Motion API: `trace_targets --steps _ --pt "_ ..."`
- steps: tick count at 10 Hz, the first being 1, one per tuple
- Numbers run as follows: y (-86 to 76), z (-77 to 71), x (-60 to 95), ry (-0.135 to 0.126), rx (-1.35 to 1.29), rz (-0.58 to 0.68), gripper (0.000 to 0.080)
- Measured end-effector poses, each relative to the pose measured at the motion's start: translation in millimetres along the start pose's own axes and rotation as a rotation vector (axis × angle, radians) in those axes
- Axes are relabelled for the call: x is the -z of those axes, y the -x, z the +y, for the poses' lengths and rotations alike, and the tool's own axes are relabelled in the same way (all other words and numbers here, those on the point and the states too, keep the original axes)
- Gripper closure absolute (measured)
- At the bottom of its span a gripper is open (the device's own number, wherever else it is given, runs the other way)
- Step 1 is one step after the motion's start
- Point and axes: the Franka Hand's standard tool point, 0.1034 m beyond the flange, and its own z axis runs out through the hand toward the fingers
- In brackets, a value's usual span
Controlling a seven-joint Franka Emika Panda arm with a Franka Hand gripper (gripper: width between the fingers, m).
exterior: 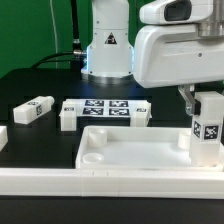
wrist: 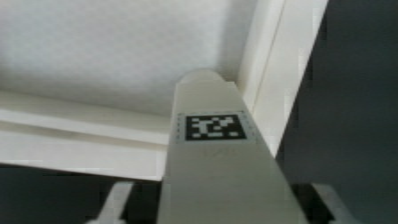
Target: Assemble desk
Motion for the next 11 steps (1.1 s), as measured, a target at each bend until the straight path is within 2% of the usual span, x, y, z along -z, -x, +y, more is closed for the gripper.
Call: trace_targets --steps 2,5,8,11 --pt "-0.8 2.5 0.2 -0.011 -0.235 0.014 0.0511" --pt "-0.8 2.9 0.4 -0.012 -0.533 0.012 0.0510" --pt "0.9 -3.6 -0.4 -0.010 -0.905 -0.002 0.0509" --pt "2.2 -6.9 -0.8 -0.018 -1.155 -0.013 0.0509"
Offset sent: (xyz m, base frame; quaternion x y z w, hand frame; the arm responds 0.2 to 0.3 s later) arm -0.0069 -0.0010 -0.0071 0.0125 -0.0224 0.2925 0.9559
